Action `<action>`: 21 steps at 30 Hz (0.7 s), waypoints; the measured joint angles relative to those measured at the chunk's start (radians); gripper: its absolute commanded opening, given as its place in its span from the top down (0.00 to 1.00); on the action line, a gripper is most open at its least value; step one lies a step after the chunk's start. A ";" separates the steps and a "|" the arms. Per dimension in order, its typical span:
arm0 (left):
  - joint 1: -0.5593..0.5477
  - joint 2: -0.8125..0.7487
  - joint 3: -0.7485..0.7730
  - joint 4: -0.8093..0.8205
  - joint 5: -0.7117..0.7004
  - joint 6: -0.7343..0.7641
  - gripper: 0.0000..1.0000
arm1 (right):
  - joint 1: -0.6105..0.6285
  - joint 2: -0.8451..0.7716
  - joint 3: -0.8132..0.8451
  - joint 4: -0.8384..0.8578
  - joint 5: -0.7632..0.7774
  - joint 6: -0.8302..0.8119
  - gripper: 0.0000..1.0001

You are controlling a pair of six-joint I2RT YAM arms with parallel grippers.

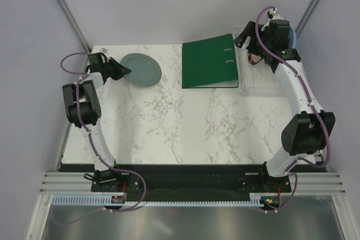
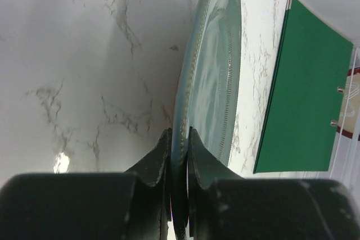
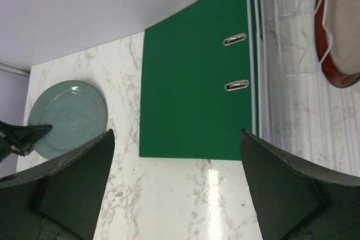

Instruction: Unload the plates from the dish rack

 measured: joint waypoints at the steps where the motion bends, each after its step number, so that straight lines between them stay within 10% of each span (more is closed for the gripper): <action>1: 0.000 0.020 0.019 0.001 0.010 -0.009 0.87 | -0.006 0.013 0.017 -0.005 0.005 -0.005 0.02; 7: 0.000 0.134 0.126 -0.002 0.042 -0.060 0.60 | -0.039 0.172 0.252 -0.118 0.138 -0.084 0.05; 8: 0.000 0.146 0.134 -0.010 0.040 -0.064 0.21 | -0.040 0.217 0.316 -0.143 0.174 -0.104 0.05; 12: 0.001 0.172 0.167 -0.028 0.058 -0.092 0.00 | -0.039 0.451 0.654 -0.246 0.322 -0.179 0.07; 21: -0.020 0.146 0.192 -0.121 -0.037 -0.050 0.00 | -0.039 0.621 0.724 -0.317 0.587 -0.289 0.07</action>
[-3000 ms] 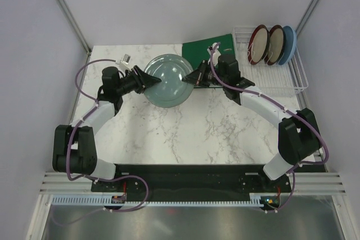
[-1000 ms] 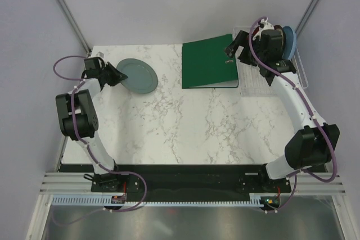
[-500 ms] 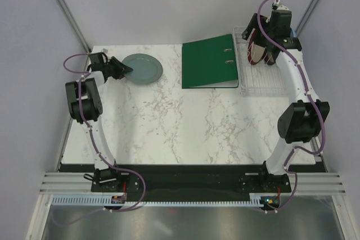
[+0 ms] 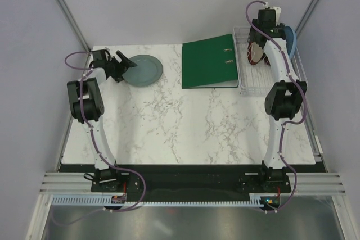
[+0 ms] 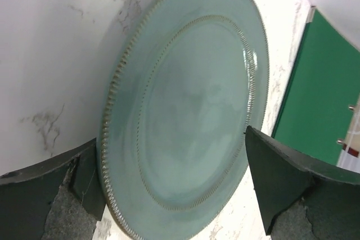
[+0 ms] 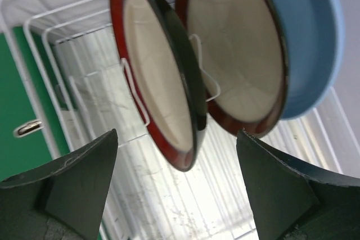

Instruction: Unload the plates from the dish rack

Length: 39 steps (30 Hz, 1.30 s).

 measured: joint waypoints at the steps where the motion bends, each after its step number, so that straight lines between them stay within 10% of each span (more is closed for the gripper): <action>1: -0.002 -0.008 -0.006 -0.010 -0.015 0.006 0.00 | 0.000 0.003 -0.003 0.000 0.018 -0.006 0.07; 9: -0.010 -0.055 -0.023 -0.116 -0.117 0.064 0.00 | -0.006 0.019 0.005 0.016 0.093 -0.042 0.20; 18: -0.006 -0.096 -0.050 -0.210 -0.145 0.084 0.00 | -0.032 0.111 0.052 0.019 0.079 -0.050 1.00; 39: -0.054 -0.445 -0.232 -0.338 -0.272 0.090 0.00 | 0.070 0.042 -0.041 0.112 0.319 -0.236 1.00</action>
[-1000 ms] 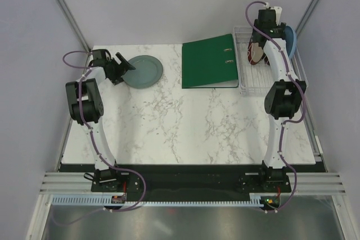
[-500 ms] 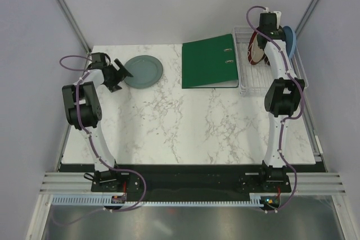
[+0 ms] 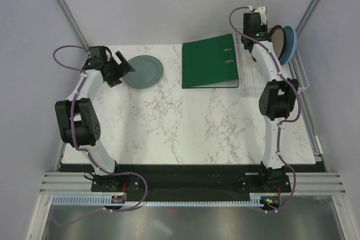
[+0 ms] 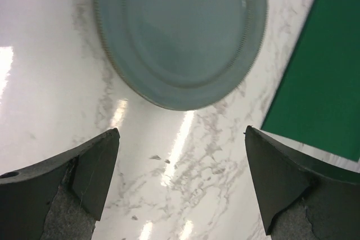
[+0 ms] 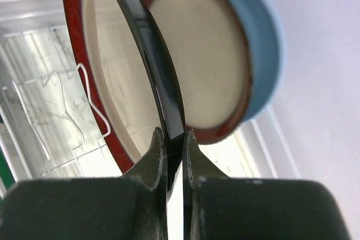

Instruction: Unload the plates from the dish rack

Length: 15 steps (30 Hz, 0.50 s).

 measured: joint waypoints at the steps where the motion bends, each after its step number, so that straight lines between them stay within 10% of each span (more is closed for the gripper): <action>1: -0.022 -0.025 -0.002 0.000 0.000 0.002 0.00 | 0.014 -0.018 -0.021 0.025 0.036 -0.021 1.00; 15: -0.224 -0.123 -0.022 0.042 0.095 0.008 0.00 | 0.045 -0.388 -0.251 0.117 0.112 -0.009 1.00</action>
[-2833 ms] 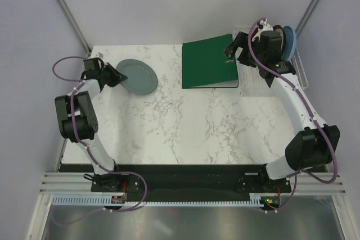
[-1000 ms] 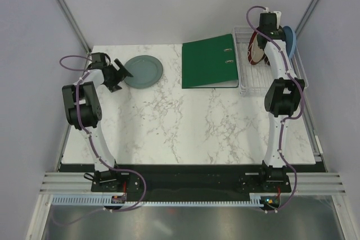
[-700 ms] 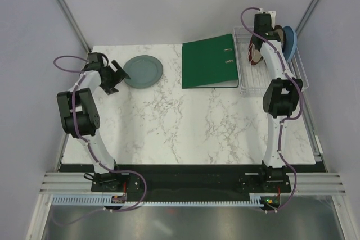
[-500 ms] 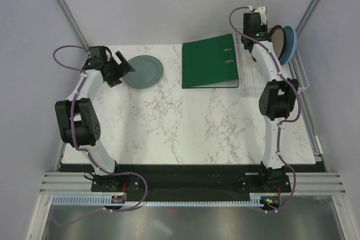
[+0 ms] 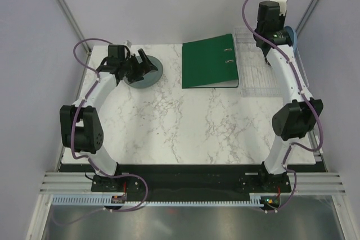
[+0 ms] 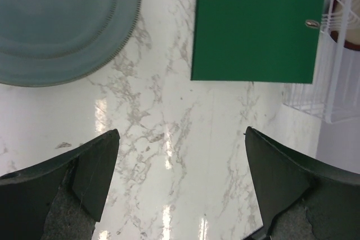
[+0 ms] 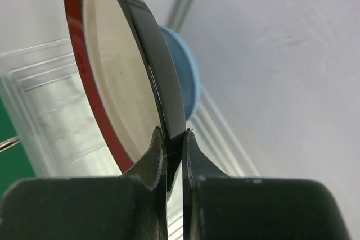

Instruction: Unload the plates from the dish rack

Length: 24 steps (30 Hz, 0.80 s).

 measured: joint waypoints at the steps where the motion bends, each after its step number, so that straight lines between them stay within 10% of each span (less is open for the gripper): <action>1: -0.003 -0.003 -0.013 0.020 0.024 -0.001 0.00 | 0.002 -0.032 -0.006 -0.033 -0.048 0.035 1.00; 13: -0.006 -0.092 -0.237 0.396 0.266 -0.128 0.00 | 0.072 -0.346 -0.282 -0.159 -0.805 0.413 1.00; 24: -0.055 -0.132 -0.316 0.665 0.300 -0.247 0.03 | 0.143 -0.369 -0.552 -0.035 -1.092 0.647 1.00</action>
